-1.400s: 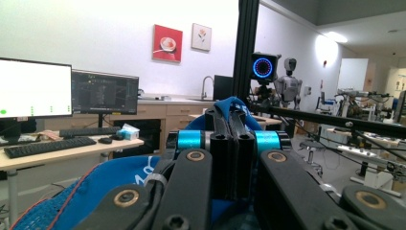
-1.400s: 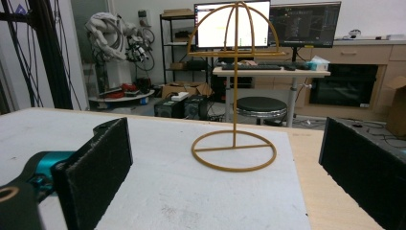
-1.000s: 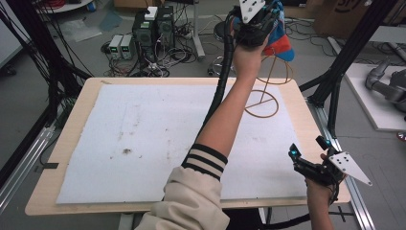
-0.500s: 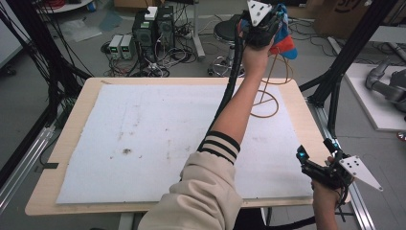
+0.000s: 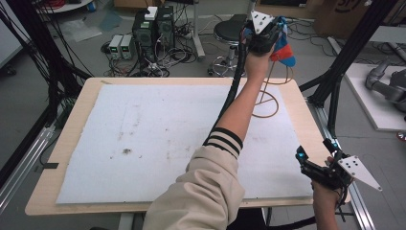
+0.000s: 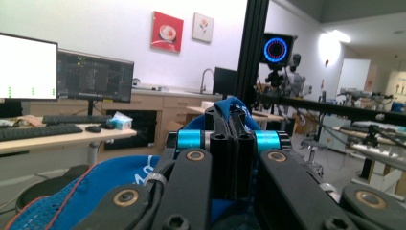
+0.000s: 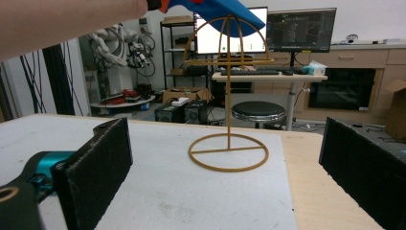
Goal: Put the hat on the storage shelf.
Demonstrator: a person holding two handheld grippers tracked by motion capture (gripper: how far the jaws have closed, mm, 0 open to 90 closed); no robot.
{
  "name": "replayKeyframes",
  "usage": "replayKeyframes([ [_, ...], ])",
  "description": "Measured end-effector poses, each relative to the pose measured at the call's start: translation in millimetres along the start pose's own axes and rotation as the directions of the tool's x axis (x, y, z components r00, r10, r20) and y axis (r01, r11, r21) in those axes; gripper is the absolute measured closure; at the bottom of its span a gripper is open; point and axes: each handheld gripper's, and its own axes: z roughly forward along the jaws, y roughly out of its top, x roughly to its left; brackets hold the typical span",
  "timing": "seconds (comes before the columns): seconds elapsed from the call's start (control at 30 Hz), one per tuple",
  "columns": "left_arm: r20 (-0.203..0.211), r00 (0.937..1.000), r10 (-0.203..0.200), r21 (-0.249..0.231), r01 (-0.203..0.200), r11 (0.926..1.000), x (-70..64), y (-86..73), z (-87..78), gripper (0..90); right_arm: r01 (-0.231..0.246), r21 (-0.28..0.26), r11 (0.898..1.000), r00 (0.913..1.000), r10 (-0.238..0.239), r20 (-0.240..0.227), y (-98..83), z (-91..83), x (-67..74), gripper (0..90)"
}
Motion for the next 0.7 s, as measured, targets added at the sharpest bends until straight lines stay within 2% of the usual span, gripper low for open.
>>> replayKeyframes([
  [0.33, -0.012, 0.9999, -0.007, 0.053, 0.007, 0.9986, 5.3, -21.5, 2.9, 88.3, 0.018, 0.003, 1.000, 0.9998, -0.018, 0.000, -1.0, 1.2, 0.6, 3.9],
  [0.47, -0.012, 0.9999, -0.002, 0.062, 0.003, 0.9981, 5.0, -23.8, 3.9, 81.0, 0.018, 0.008, 1.000, 0.9998, -0.018, -0.002, -0.9, 1.1, 2.2, 3.9],
  [0.7, -0.004, 1.0000, 0.003, 0.054, -0.003, 0.9985, 4.7, -21.3, 1.1, 73.3, 0.024, 0.010, 1.000, 0.9997, -0.024, -0.005, -1.0, 1.7, 3.3, 3.9],
])
